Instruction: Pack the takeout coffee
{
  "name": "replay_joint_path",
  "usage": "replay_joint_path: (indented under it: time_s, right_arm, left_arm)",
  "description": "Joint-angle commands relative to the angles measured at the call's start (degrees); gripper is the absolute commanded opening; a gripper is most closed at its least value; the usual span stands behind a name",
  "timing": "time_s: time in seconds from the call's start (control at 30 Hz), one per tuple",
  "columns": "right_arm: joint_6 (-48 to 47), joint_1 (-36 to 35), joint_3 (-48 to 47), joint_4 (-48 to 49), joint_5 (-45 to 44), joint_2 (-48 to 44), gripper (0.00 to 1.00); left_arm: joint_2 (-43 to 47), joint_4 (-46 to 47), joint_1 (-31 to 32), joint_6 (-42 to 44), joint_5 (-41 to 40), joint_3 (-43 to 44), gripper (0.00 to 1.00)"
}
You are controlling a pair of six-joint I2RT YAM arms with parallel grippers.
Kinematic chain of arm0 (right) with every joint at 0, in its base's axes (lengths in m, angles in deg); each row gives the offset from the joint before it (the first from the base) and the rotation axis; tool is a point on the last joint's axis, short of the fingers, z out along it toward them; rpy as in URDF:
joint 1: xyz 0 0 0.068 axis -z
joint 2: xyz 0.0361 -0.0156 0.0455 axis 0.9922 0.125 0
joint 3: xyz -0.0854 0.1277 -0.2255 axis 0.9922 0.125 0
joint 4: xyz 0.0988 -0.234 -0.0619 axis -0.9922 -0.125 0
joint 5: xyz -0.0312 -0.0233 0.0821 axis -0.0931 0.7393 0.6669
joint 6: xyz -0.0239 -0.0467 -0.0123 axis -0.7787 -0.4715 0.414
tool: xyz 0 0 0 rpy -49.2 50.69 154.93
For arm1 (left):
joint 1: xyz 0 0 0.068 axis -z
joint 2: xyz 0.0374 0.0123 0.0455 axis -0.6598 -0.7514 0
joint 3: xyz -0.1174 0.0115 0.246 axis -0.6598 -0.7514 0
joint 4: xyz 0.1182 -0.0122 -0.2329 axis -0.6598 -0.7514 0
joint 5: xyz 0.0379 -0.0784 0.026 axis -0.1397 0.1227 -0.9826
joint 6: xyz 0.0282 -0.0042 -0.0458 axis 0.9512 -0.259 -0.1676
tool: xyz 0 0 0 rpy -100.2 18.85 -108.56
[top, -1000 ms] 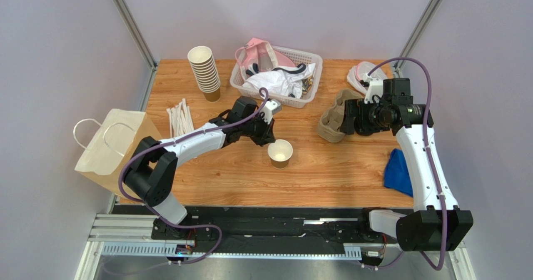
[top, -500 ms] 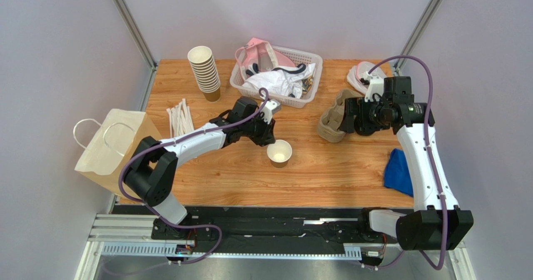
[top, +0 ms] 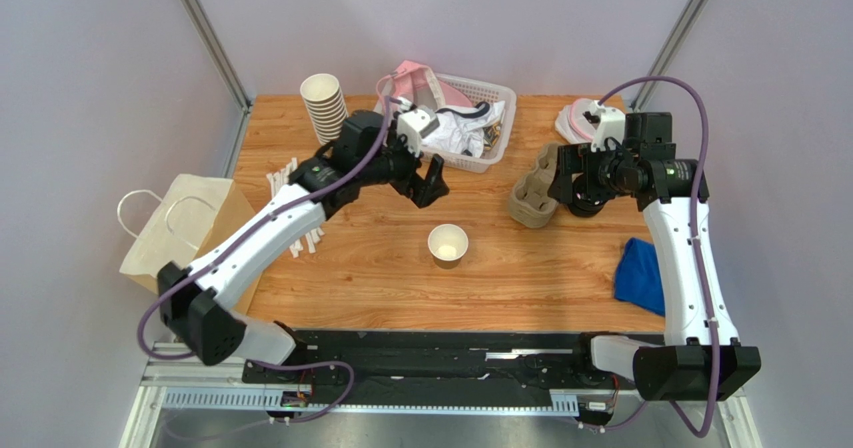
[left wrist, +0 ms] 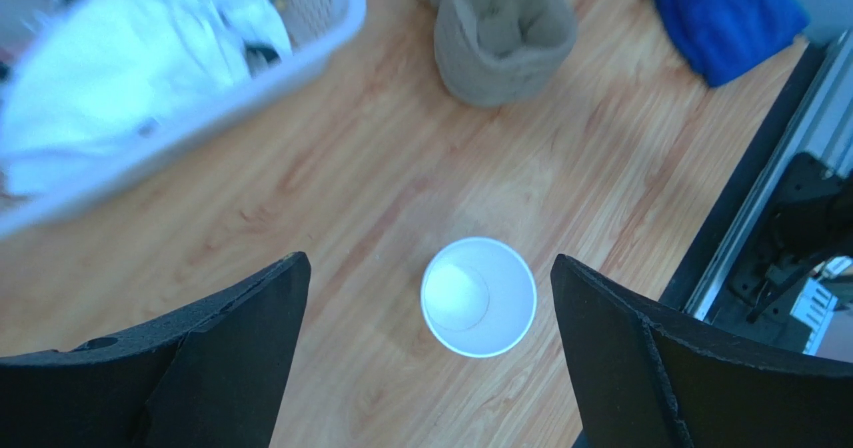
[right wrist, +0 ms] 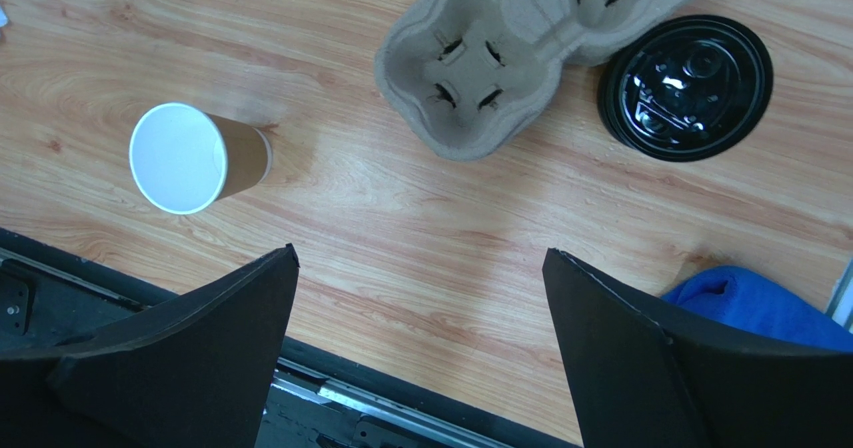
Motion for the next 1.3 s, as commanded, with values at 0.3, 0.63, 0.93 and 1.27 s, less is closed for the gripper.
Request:
replay_joint_path:
  time_s: [0.3,0.63,0.93,1.27]
  right_arm:
    - [-2.42,16.31,0.0,-1.84,-3.54,6.42,0.99]
    - [-0.05,16.67,-11.77,-5.44,-9.6,23.29,1.0]
    - [-0.84,16.67,-15.38,-2.19,-10.05,29.99,0.59]
    - [-1.54,16.67,-16.79,-0.17,-10.04,36.15,0.4]
  left_arm:
    - [16.19,-10.86,0.19,9.49,-3.04,2.27,0.99]
    - [10.48,-5.96,-1.3,5.8,-0.93,-1.78,0.99]
    - [4.24,-2.87,-7.89,-0.52,3.91,1.03,0.99]
    - [3.27,-0.67,-9.13,-2.12,4.08,0.51,0.99]
